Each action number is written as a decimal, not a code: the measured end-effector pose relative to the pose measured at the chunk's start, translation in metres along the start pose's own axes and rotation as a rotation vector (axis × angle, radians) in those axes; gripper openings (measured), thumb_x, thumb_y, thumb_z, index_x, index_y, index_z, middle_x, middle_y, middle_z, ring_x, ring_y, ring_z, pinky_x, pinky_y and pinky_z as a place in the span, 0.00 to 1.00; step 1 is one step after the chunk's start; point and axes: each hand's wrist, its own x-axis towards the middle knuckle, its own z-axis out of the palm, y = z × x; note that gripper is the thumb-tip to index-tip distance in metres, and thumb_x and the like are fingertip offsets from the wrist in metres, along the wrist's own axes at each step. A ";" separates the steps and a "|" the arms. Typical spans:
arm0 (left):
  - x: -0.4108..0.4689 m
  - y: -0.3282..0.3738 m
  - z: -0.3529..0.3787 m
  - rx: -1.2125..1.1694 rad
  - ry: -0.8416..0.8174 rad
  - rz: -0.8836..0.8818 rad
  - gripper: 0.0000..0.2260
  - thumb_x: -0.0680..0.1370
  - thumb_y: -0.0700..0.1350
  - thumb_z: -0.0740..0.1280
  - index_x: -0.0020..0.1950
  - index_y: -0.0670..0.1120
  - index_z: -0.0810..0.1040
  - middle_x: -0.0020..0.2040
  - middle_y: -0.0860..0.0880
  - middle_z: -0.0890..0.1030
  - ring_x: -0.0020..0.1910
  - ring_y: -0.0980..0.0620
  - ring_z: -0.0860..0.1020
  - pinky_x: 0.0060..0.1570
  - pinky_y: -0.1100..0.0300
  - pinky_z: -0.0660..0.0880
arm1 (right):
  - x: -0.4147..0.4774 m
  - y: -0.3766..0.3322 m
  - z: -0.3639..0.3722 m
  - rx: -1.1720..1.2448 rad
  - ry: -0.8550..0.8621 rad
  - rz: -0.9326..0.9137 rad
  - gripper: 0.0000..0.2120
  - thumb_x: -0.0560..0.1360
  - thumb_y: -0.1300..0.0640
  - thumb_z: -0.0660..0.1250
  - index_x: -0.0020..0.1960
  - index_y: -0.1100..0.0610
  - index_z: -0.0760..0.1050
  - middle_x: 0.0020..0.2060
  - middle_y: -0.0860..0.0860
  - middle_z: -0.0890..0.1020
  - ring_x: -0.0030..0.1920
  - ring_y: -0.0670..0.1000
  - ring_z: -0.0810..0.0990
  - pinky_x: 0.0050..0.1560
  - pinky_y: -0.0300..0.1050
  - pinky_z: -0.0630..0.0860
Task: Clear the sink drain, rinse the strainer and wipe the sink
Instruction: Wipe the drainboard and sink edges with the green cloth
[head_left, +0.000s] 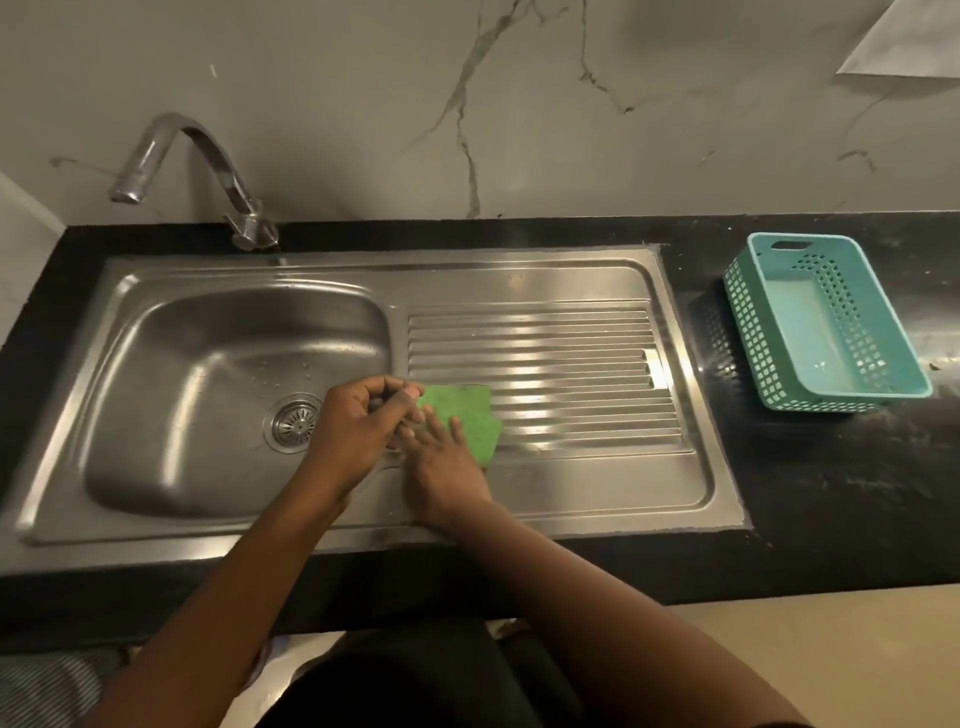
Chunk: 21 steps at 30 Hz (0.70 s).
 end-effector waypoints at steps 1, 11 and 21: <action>0.001 0.002 -0.005 -0.003 0.007 0.007 0.06 0.82 0.42 0.71 0.51 0.48 0.88 0.40 0.46 0.89 0.35 0.56 0.85 0.36 0.65 0.80 | 0.006 -0.010 0.004 -0.022 -0.015 -0.013 0.36 0.78 0.57 0.60 0.85 0.52 0.54 0.85 0.52 0.55 0.85 0.58 0.46 0.83 0.66 0.44; 0.006 -0.001 -0.014 0.017 -0.023 0.020 0.06 0.83 0.43 0.70 0.52 0.47 0.87 0.40 0.48 0.88 0.33 0.56 0.82 0.35 0.63 0.79 | -0.061 0.081 -0.031 -0.024 0.010 -0.044 0.26 0.87 0.52 0.54 0.85 0.45 0.55 0.84 0.43 0.57 0.85 0.50 0.51 0.84 0.53 0.45; -0.007 -0.012 -0.006 0.017 -0.071 -0.025 0.06 0.83 0.43 0.70 0.53 0.47 0.87 0.42 0.45 0.88 0.35 0.55 0.82 0.36 0.63 0.78 | -0.146 0.172 -0.084 0.024 0.236 0.471 0.25 0.88 0.51 0.52 0.85 0.49 0.55 0.84 0.47 0.55 0.85 0.54 0.49 0.84 0.57 0.47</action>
